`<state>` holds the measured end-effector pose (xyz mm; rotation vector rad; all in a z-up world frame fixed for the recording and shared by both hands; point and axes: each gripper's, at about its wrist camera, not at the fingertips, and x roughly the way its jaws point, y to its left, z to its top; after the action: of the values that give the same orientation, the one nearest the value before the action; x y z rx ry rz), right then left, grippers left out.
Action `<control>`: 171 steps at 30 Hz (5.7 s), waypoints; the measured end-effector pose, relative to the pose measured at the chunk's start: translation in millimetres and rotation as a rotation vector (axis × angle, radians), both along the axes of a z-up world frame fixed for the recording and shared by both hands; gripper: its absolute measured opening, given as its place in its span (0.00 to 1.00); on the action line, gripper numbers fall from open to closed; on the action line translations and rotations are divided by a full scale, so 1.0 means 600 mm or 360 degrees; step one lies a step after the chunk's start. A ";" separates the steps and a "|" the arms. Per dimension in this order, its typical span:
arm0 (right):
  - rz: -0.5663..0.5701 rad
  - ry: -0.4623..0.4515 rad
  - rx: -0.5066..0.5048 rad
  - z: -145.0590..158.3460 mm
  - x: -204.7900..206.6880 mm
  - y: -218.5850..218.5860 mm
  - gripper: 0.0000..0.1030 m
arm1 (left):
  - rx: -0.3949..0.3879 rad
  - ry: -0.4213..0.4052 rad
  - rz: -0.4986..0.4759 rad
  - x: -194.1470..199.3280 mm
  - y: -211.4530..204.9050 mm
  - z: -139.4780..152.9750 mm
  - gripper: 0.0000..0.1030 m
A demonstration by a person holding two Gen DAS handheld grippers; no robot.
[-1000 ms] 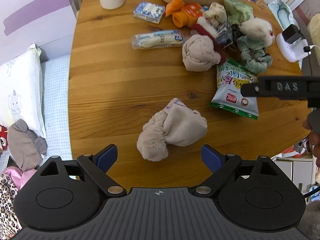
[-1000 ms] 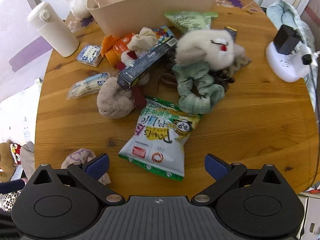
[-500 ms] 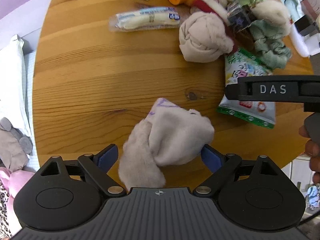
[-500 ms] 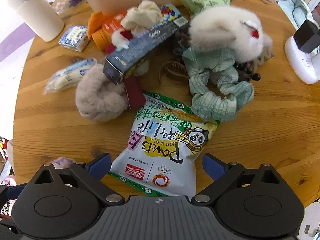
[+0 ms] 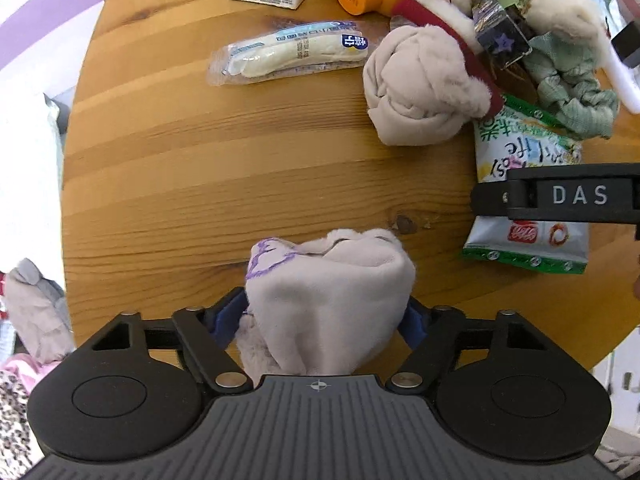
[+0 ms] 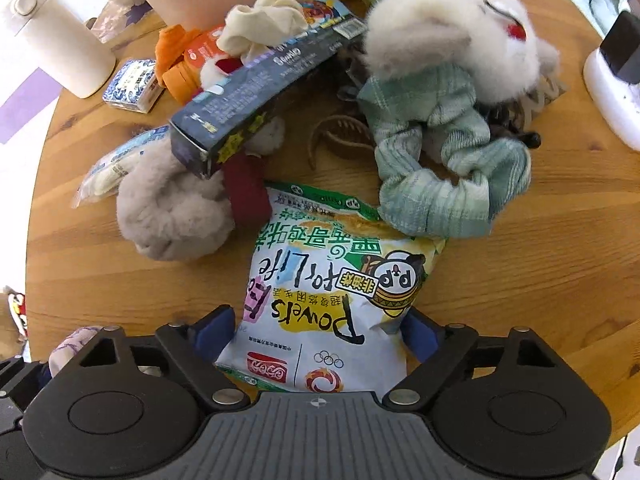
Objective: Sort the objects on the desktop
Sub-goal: 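Grasp the beige sock with the left tool while the right tool grasps the snack bag, then carry the sock and snack bag into the beige basket and release both, then grasp the wrapped sausage with the left tool while the right tool grasps the green scrunchie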
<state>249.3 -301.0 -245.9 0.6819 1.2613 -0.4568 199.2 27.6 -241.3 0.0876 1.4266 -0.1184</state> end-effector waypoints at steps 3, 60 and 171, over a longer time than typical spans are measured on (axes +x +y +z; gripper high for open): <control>0.0027 -0.0006 -0.0004 0.001 -0.004 -0.004 0.78 | 0.0006 -0.0022 0.0016 -0.004 -0.003 0.003 0.58; 0.0341 -0.0653 -0.0561 0.260 0.121 -0.343 0.50 | -0.0012 -0.0673 0.0102 0.378 -0.142 0.259 0.34; 0.0599 -0.0188 -0.0300 0.014 -0.056 -0.106 0.16 | -0.0004 -0.0294 -0.0888 0.220 -0.017 0.014 0.37</control>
<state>215.5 -364.4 -237.7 0.2975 1.1837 -0.2169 331.5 17.5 -233.1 0.4825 1.1858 -0.5569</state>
